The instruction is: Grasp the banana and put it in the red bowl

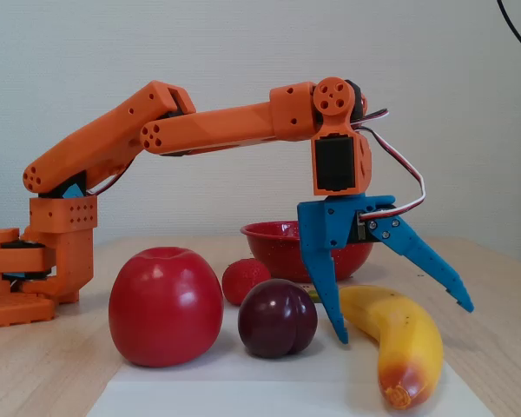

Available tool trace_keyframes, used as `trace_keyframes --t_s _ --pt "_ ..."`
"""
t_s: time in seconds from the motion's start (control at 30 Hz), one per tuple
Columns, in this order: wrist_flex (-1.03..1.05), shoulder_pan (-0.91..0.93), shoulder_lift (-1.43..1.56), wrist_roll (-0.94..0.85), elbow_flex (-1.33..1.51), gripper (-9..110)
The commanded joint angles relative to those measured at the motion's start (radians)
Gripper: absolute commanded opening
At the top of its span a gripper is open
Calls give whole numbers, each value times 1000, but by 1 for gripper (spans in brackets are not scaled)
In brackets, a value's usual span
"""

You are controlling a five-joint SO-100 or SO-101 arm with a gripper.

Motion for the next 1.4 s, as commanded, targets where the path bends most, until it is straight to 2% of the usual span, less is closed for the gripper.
trace_keyframes --t_s 0.0,0.43,0.8,1.1,1.37 --pt "-20 11 49 3 -72 53" --pt "-77 -12 9 18 -95 55" --pt "-54 -31 -2 14 -126 49" --pt "-34 -49 -3 34 -149 31" --pt "-34 -49 0 54 -167 0"
